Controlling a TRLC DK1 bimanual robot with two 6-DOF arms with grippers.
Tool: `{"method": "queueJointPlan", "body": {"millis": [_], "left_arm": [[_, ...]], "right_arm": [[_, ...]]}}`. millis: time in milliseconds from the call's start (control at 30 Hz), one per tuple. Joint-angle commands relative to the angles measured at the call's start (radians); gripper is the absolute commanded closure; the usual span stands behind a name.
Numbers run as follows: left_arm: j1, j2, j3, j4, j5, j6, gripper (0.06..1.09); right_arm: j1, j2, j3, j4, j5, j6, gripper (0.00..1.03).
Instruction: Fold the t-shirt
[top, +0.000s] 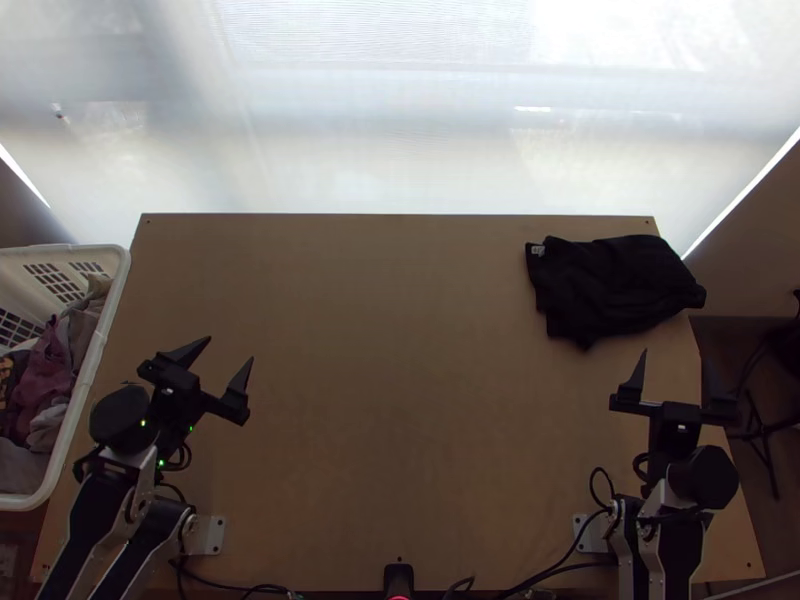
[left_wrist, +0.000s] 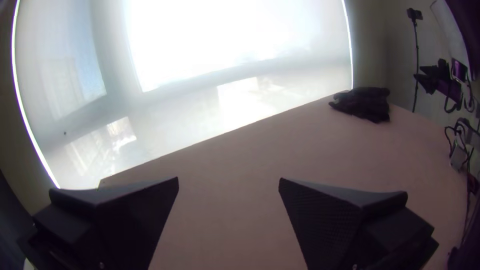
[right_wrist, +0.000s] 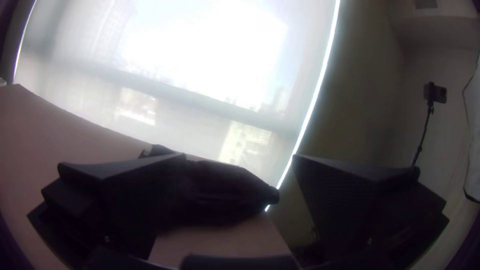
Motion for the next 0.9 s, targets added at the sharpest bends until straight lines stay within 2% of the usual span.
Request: {"method": "queueJointPlan", "body": {"millis": [0, 67, 133, 233, 333, 433, 533, 867], "left_arm": [[-0.013, -0.23, -0.203, 0.078, -0.005, 0.071, 0.11], [-0.008, -0.331, -0.274, 0.114, -0.008, 0.093, 0.11], [0.035, -0.424, -0.298, 0.052, -0.006, 0.117, 0.11], [0.049, -0.421, -0.298, 0.033, -0.005, 0.105, 0.11], [0.041, -0.421, -0.3, -0.056, 0.003, 0.108, 0.11], [0.038, -0.421, -0.3, -0.097, 0.028, 0.113, 0.1], [0.046, -0.421, -0.3, -0.102, 0.029, 0.14, 0.1], [0.053, -0.421, -0.3, -0.102, 0.029, 0.14, 0.1]], "right_arm": [[0.029, -0.066, -0.017, -0.12, 0.0, 0.076, 0.05], [0.041, -0.065, -0.017, -0.166, 0.0, 0.087, 0.05], [0.052, -0.066, -0.017, -0.179, 0.0, 0.094, 0.05], [0.1, -0.066, -0.017, -0.208, 0.0, 0.087, 0.05], [0.158, -0.066, -0.018, -0.261, 0.0, 0.038, 0.05], [0.15, -0.063, -0.021, -0.296, 0.002, -0.031, 0.05], [0.09, -0.062, -0.021, -0.296, -0.002, -0.028, 0.05], [0.081, -0.062, -0.021, -0.293, -0.002, -0.027, 0.05]]}}
